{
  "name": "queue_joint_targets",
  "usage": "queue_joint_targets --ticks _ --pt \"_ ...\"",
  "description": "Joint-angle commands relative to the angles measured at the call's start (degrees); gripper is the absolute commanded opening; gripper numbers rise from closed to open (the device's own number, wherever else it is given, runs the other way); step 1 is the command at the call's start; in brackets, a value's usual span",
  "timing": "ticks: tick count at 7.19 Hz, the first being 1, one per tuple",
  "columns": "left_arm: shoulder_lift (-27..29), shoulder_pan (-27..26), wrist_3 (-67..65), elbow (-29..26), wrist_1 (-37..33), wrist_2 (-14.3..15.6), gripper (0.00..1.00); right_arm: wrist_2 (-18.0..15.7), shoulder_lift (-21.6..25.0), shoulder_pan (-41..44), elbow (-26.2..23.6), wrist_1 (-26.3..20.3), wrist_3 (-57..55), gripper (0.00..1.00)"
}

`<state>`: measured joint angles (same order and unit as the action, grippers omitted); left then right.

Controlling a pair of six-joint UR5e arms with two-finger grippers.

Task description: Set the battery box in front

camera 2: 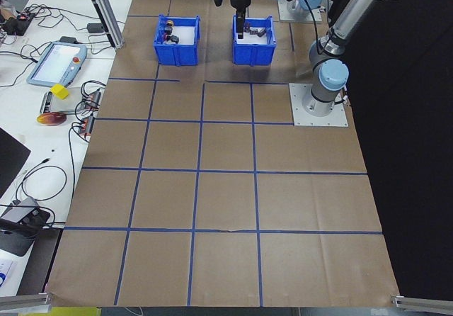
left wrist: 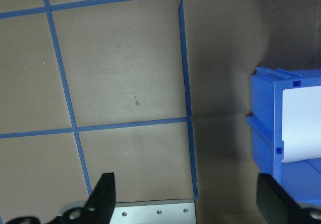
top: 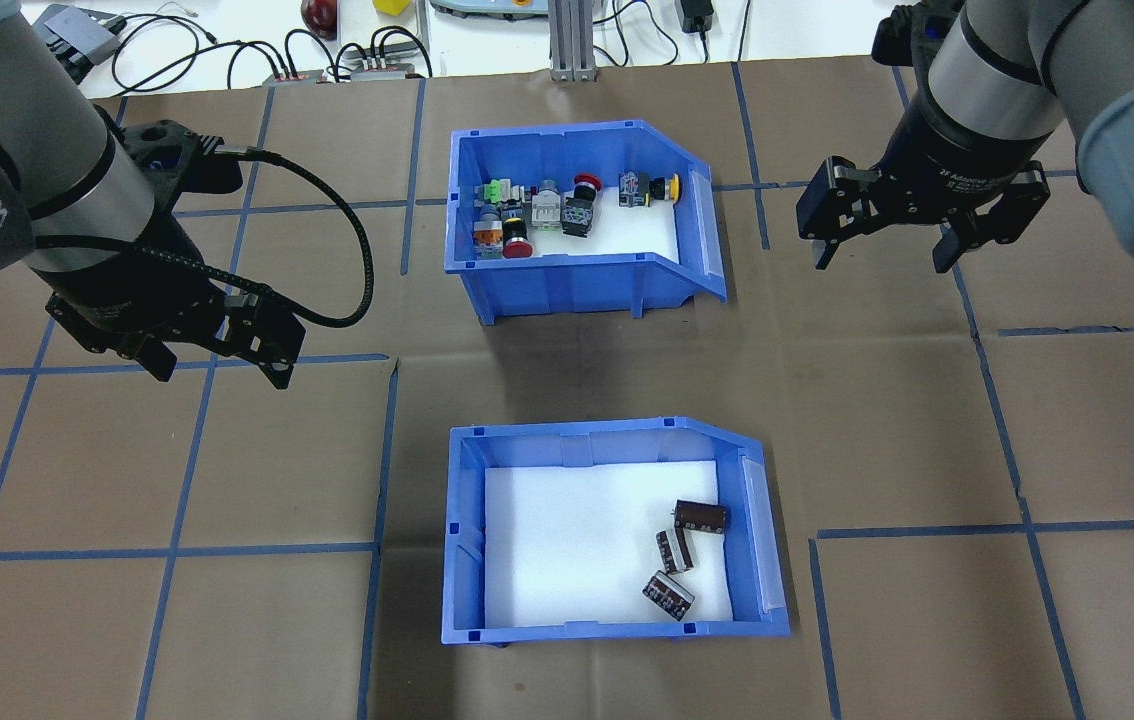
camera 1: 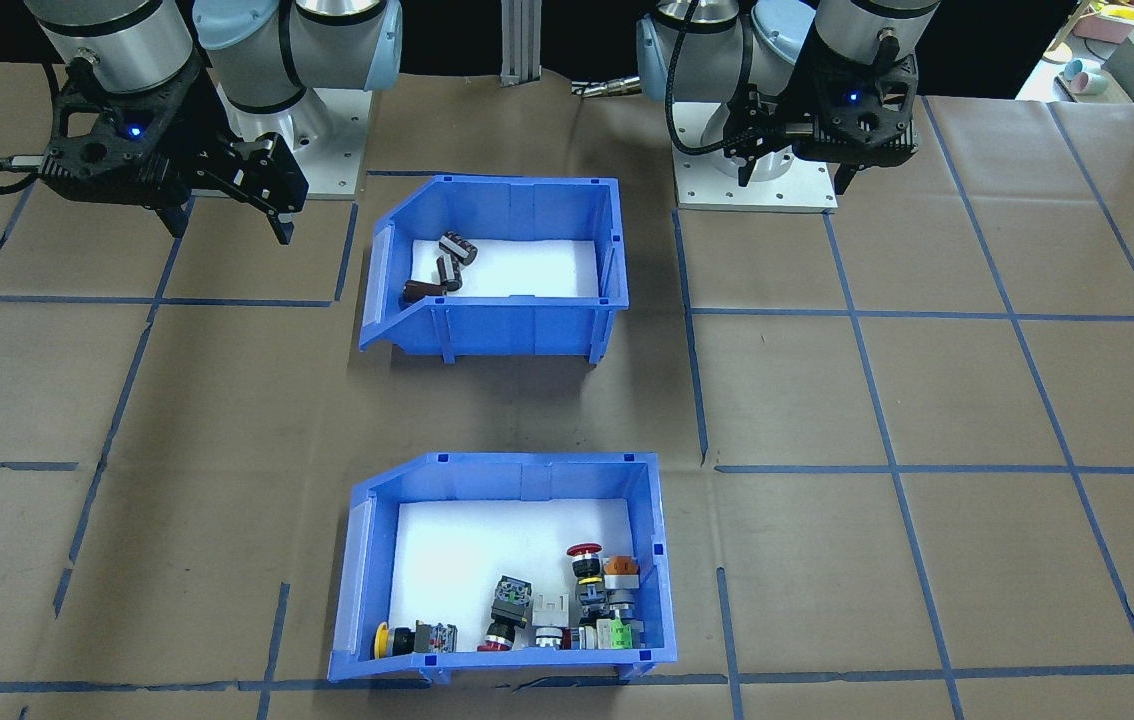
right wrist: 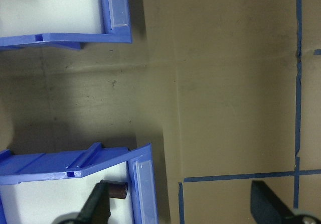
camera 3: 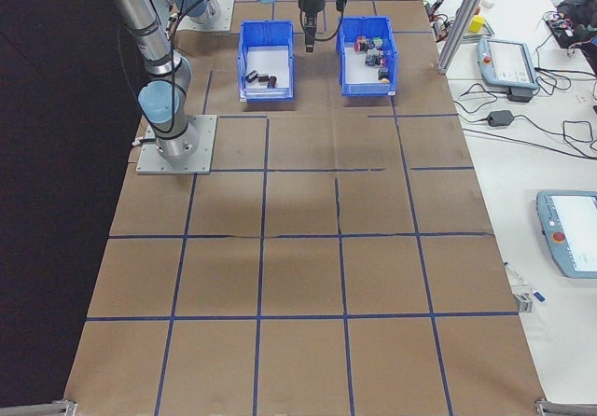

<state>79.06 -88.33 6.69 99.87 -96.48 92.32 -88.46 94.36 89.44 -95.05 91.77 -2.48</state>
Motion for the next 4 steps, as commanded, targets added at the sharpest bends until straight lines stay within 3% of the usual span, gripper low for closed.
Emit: queue_joint_targets --ticks 1,2,4 --pt "0.74 0.26 -8.54 0.50 0.24 -0.56 0.99 0.05 -0.23 0.03 -0.05 0.95 5.62 1.00" --pt "1.00 0.26 -19.67 0.94 0.15 -0.48 0.99 0.05 -1.71 0.12 0.12 1.65 6.34 1.00" --pt "0.13 0.26 -28.80 1.03 0.15 -0.65 0.99 0.22 -4.53 0.30 1.61 2.10 13.93 1.00"
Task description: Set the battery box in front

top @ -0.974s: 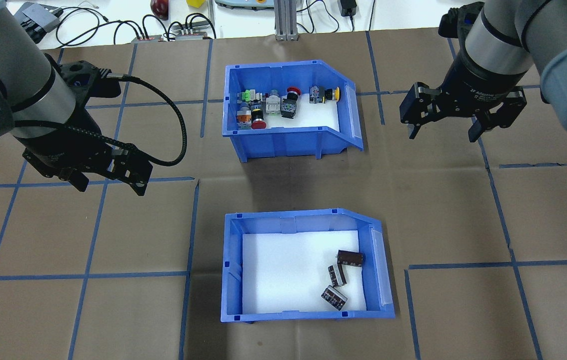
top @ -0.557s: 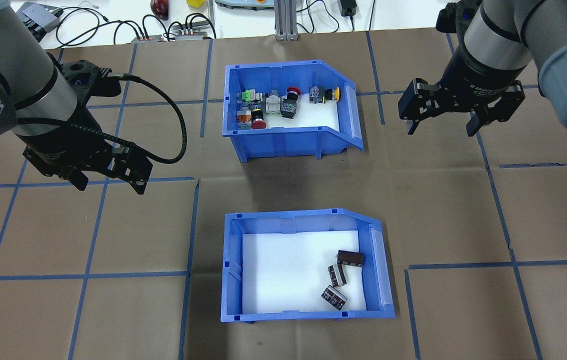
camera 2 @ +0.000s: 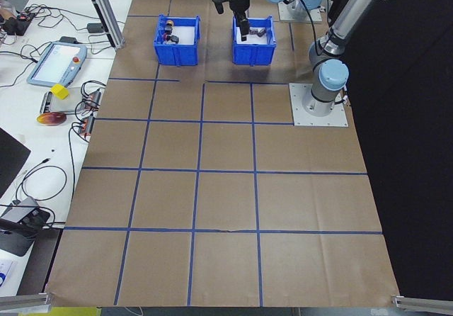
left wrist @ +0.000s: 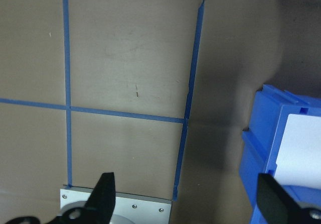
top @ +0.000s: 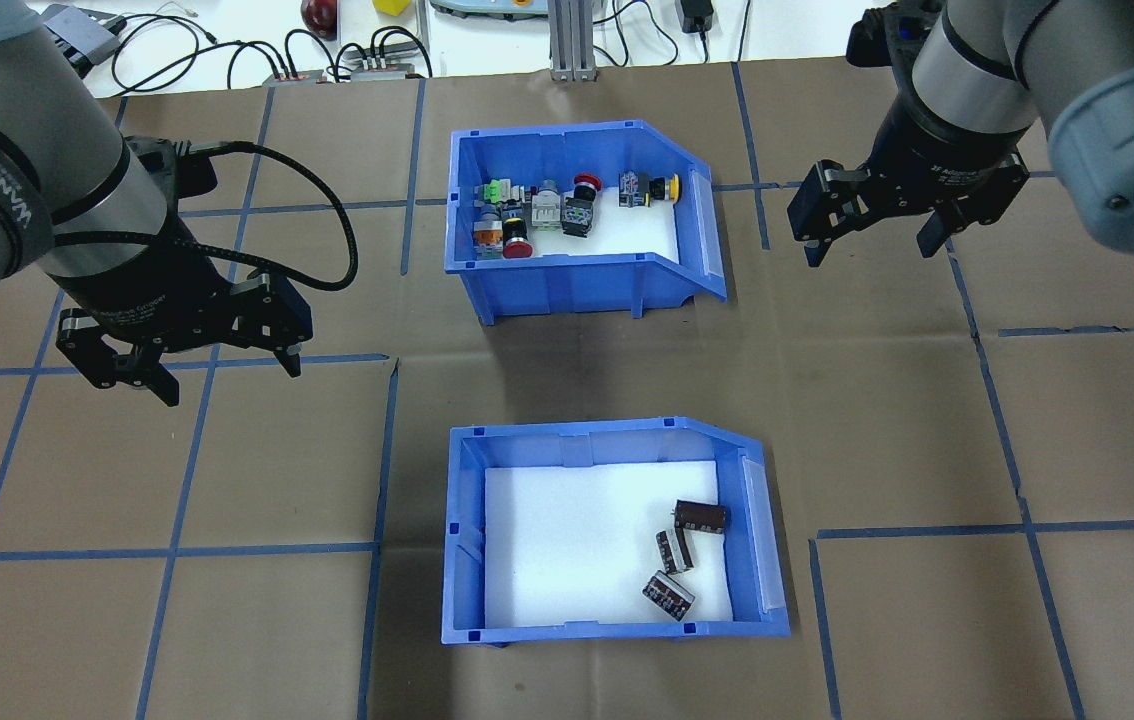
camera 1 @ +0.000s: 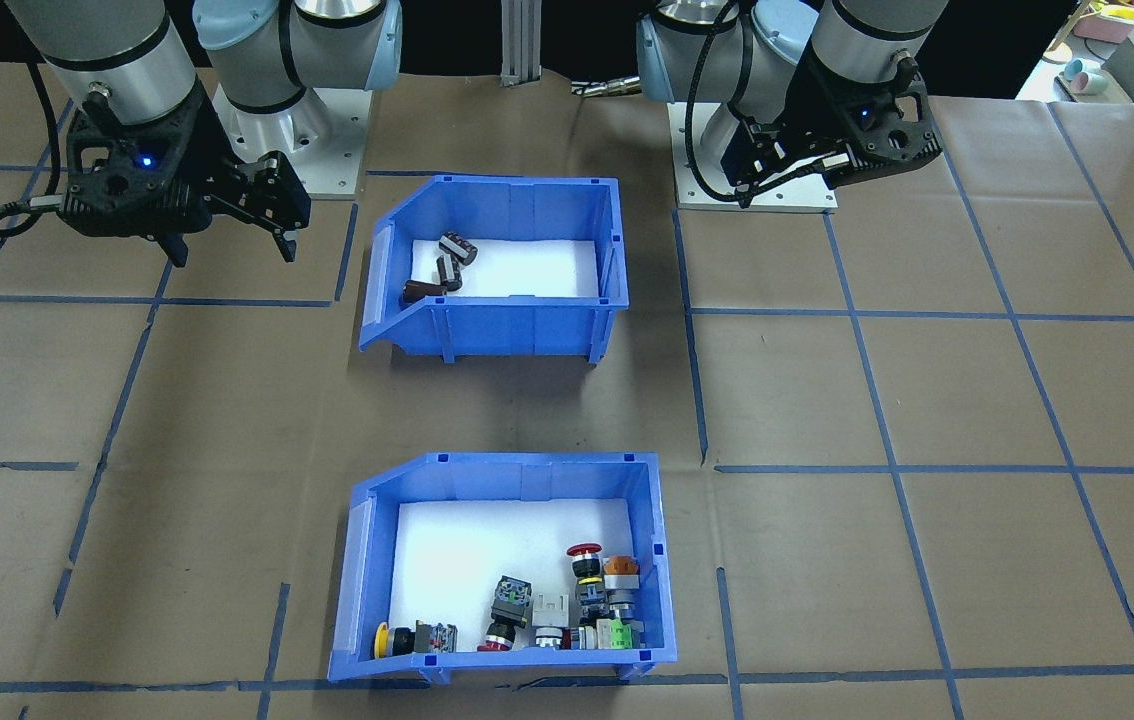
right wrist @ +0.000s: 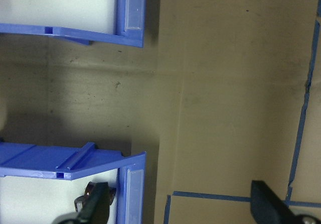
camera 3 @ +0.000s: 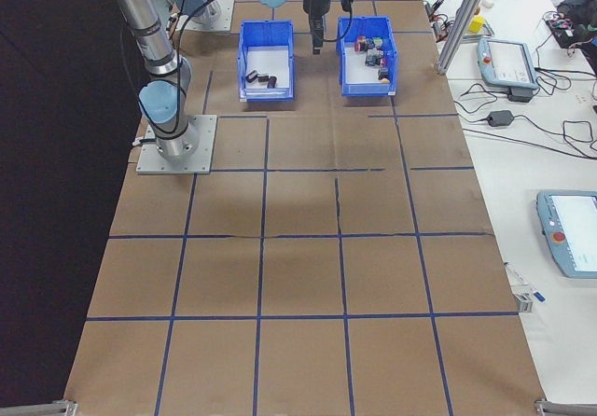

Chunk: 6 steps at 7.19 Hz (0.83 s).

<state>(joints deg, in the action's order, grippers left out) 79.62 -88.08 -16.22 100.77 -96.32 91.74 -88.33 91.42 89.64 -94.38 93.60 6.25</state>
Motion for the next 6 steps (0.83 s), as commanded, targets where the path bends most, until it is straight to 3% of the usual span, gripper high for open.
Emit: queue_joint_targets --ticks 1,2,3,6 --pt "-0.78 -0.42 -10.89 0.21 -0.01 -0.07 0.98 0.09 -3.77 0.27 1.91 0.26 12.31 1.00" --pt "-0.35 -0.86 -18.33 0.13 -0.01 -0.33 0.98 0.61 -6.92 0.62 4.27 0.87 18.65 1.00" --pt "-1.04 -2.78 -31.29 0.30 -0.44 -2.42 0.98 0.71 -10.52 1.32 7.60 1.66 25.50 1.00" --pt "-2.19 -12.27 -61.36 4.32 0.25 -4.02 0.98 -0.17 -19.49 8.42 17.71 1.67 43.55 1.00"
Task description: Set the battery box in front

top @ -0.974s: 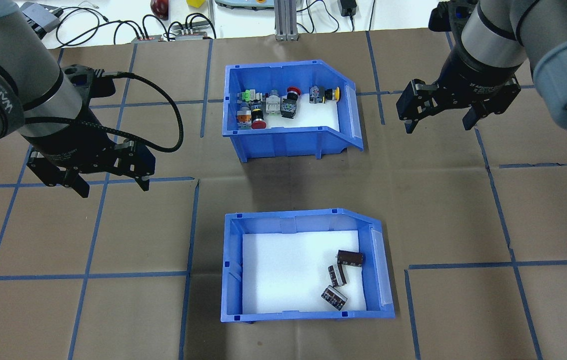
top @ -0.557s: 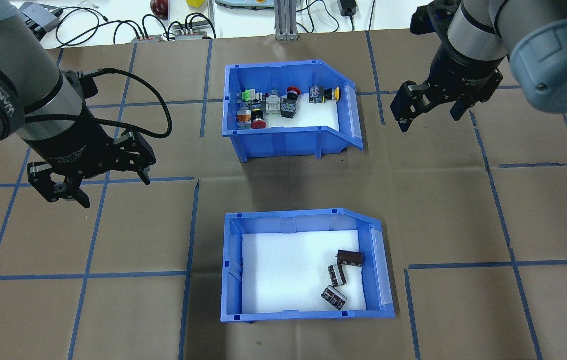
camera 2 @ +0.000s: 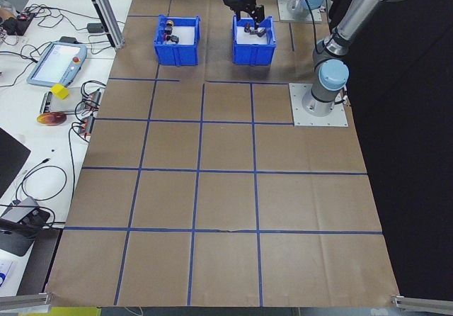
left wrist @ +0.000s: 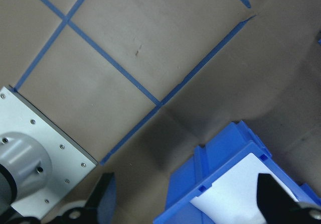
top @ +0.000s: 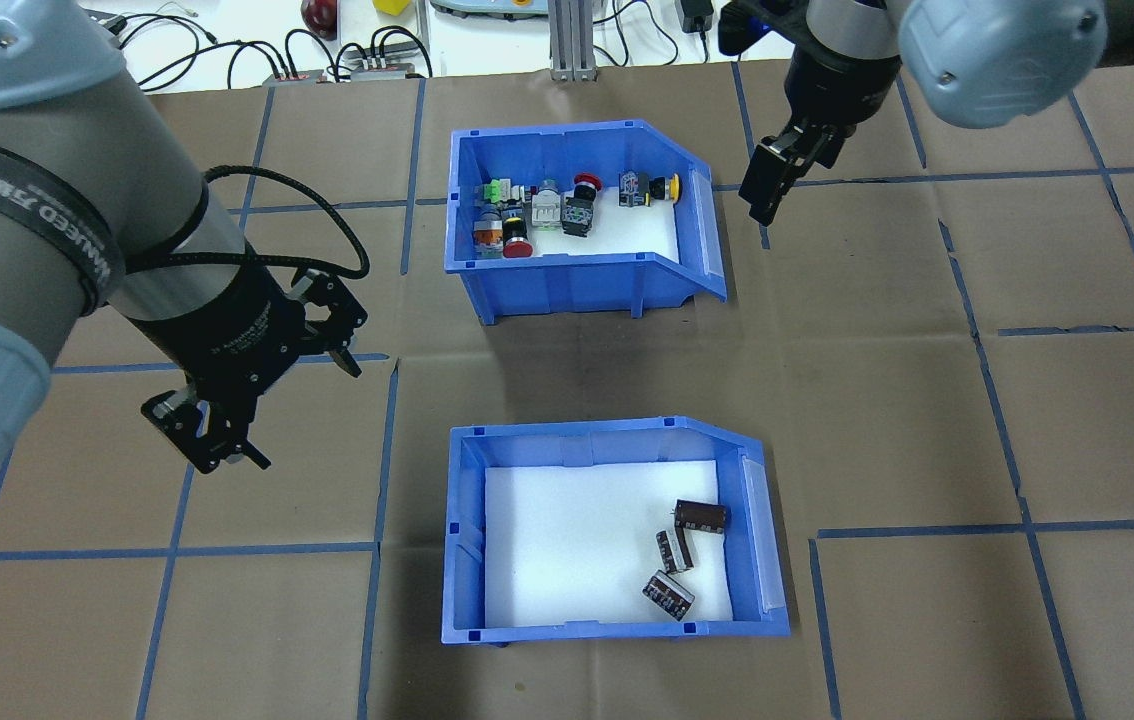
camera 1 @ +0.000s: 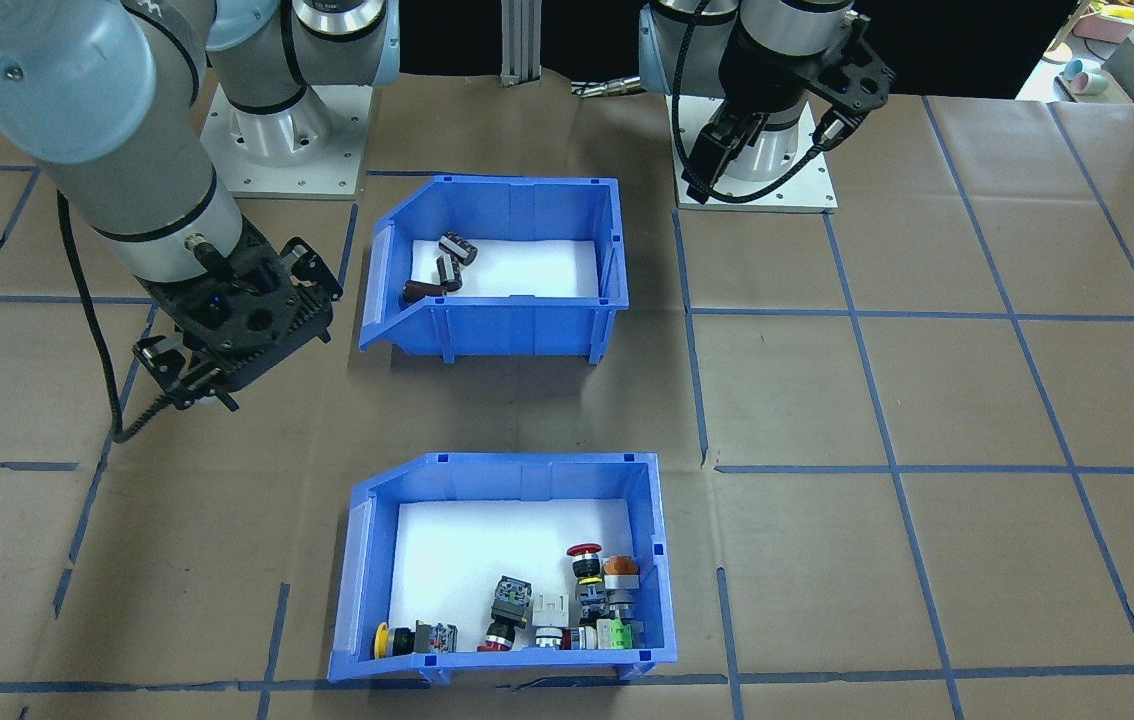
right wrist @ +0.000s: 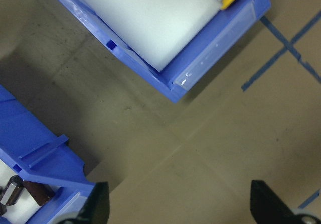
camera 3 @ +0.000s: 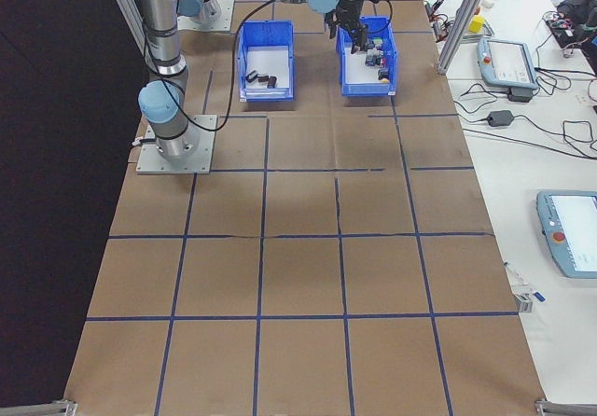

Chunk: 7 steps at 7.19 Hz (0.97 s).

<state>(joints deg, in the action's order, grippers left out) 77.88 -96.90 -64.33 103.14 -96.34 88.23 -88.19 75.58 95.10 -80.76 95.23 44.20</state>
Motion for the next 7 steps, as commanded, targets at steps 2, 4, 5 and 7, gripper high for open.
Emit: queue_joint_targets --ticks 2,4,5,7 --pt "-0.80 -9.85 -33.32 6.87 6.45 -2.62 0.98 -0.32 -8.94 6.40 10.06 0.13 17.17 1.00" --pt "-0.80 -15.40 -43.05 15.04 19.81 -2.62 0.98 -0.40 -11.76 11.66 11.50 3.26 18.29 1.00" --pt "-0.63 -15.69 -45.69 18.90 24.13 -6.45 0.99 -0.40 -14.04 14.56 11.41 5.73 18.63 1.00" --pt "-1.24 -16.04 -47.21 26.90 34.85 -9.91 0.99 -2.93 -17.73 18.79 11.24 8.91 20.92 1.00"
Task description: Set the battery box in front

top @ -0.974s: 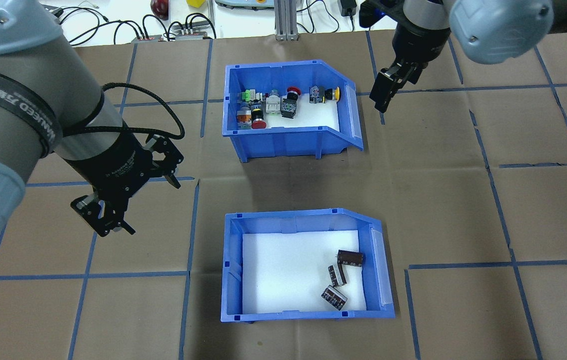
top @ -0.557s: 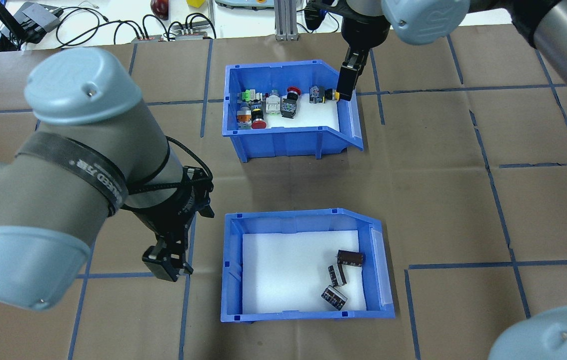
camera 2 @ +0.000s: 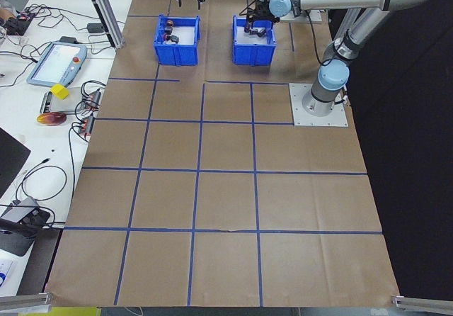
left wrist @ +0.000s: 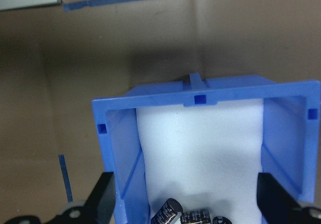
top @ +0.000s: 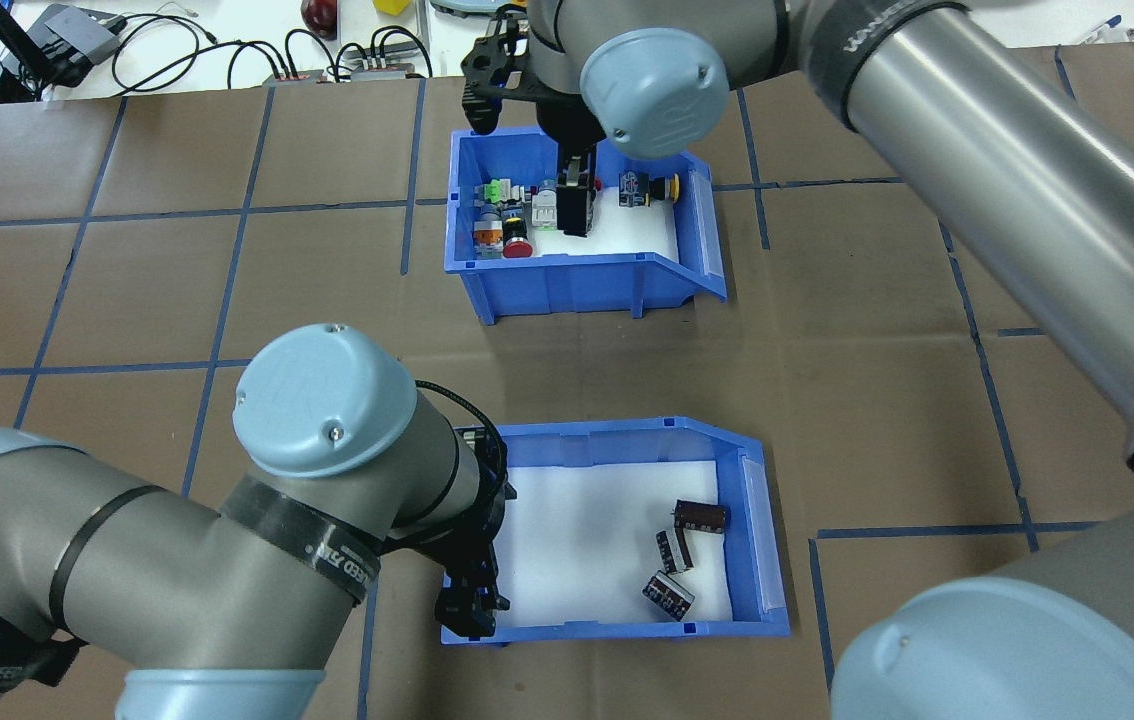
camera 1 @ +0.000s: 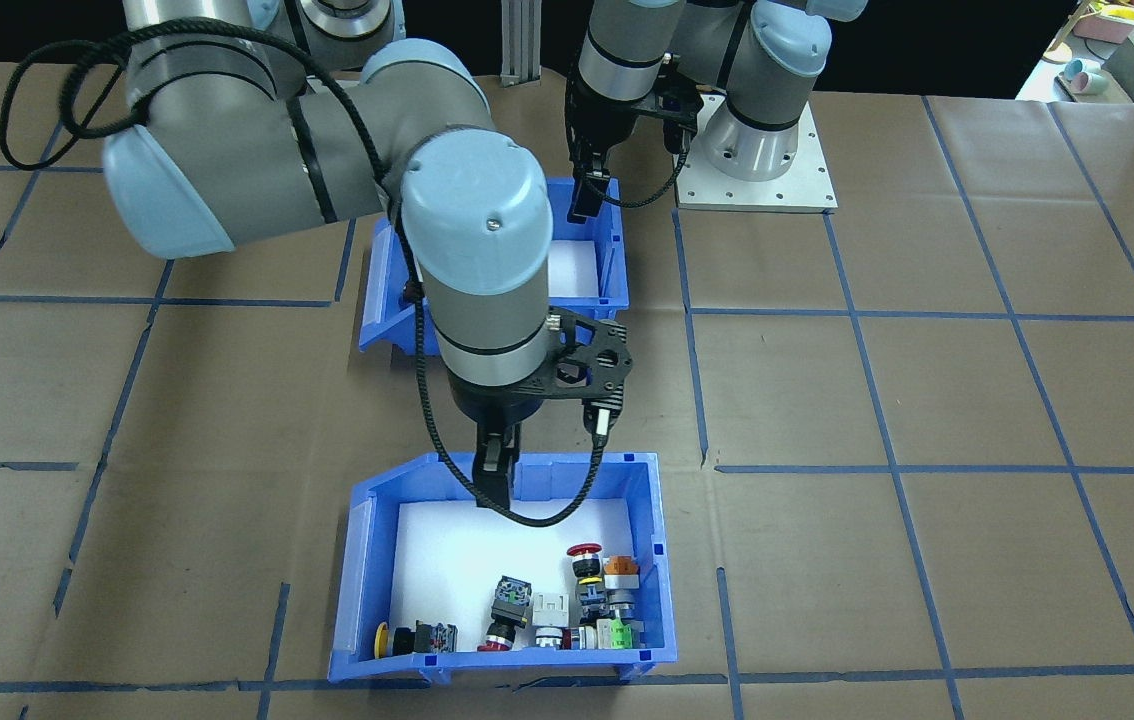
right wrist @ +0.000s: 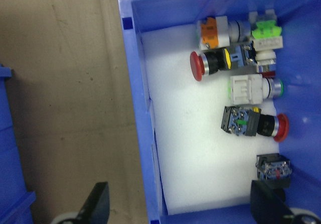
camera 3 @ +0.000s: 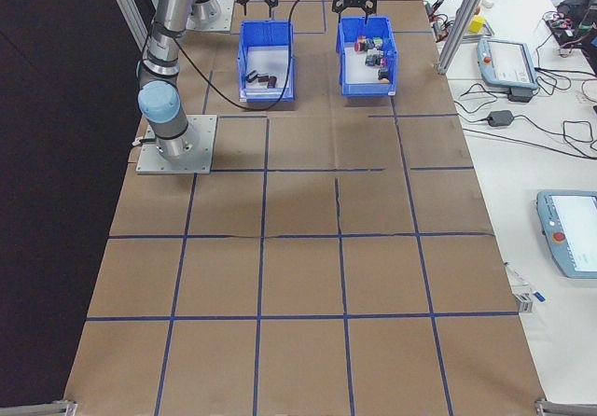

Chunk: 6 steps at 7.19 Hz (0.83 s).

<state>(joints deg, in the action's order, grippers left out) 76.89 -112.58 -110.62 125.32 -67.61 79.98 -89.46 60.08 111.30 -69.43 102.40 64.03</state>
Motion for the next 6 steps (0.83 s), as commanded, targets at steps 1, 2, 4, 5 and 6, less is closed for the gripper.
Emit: queue_joint_targets --ticks 1,2,4,5,6 --pt "-0.95 -0.71 -1.52 5.98 6.70 -3.93 0.99 -2.12 -3.11 3.13 -0.70 1.84 5.97 1.00" --pt "-1.22 -2.62 -4.40 6.25 6.53 -6.57 0.99 -2.12 -3.99 2.79 -1.06 2.97 7.32 1.00" --pt "-0.34 -4.05 -4.42 6.25 7.75 -6.16 0.99 -2.38 -7.07 2.61 -4.47 13.82 6.64 1.00" --pt "-0.17 -4.22 -5.03 7.12 8.63 -6.33 0.99 -2.56 -7.17 1.65 -6.49 15.45 6.64 1.00" --pt "0.18 -4.40 -5.56 8.09 8.81 -6.68 0.99 -3.87 -6.91 1.29 -7.90 15.12 6.29 1.00"
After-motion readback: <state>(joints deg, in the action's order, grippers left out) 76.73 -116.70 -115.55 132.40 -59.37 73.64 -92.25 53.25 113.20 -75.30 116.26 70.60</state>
